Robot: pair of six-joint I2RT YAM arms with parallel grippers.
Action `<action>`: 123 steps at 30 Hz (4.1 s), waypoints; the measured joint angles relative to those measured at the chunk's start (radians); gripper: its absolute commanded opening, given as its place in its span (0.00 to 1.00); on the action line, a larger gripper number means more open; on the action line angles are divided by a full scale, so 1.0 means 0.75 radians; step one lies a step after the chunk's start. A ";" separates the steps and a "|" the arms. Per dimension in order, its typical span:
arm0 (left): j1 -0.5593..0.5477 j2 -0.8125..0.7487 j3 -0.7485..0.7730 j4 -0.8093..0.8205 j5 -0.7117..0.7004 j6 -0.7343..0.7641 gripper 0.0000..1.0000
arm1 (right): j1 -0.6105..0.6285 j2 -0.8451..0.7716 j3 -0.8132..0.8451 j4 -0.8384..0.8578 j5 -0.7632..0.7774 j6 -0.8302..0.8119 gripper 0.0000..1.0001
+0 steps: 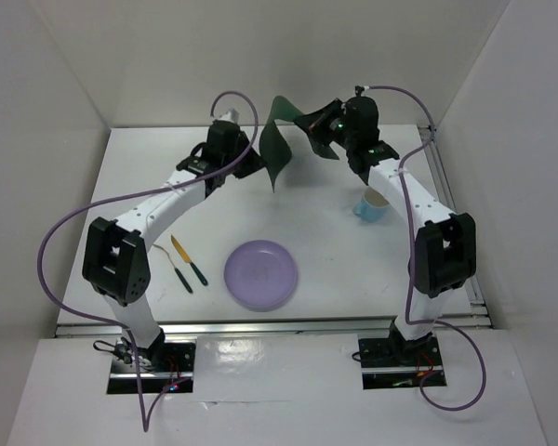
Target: Set the dinner table for one person
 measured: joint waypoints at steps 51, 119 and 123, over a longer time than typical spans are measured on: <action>0.385 0.251 -0.053 -0.568 0.016 0.169 0.00 | 0.083 0.054 -0.282 -0.589 -0.025 -0.627 0.35; 0.392 -0.008 0.284 -0.877 -0.280 0.310 0.54 | 0.178 -0.121 -0.318 -0.696 0.244 -0.645 0.85; 0.392 -0.289 0.028 -0.842 -0.224 0.322 0.55 | 0.297 -0.365 -0.634 -0.673 0.094 -0.653 0.88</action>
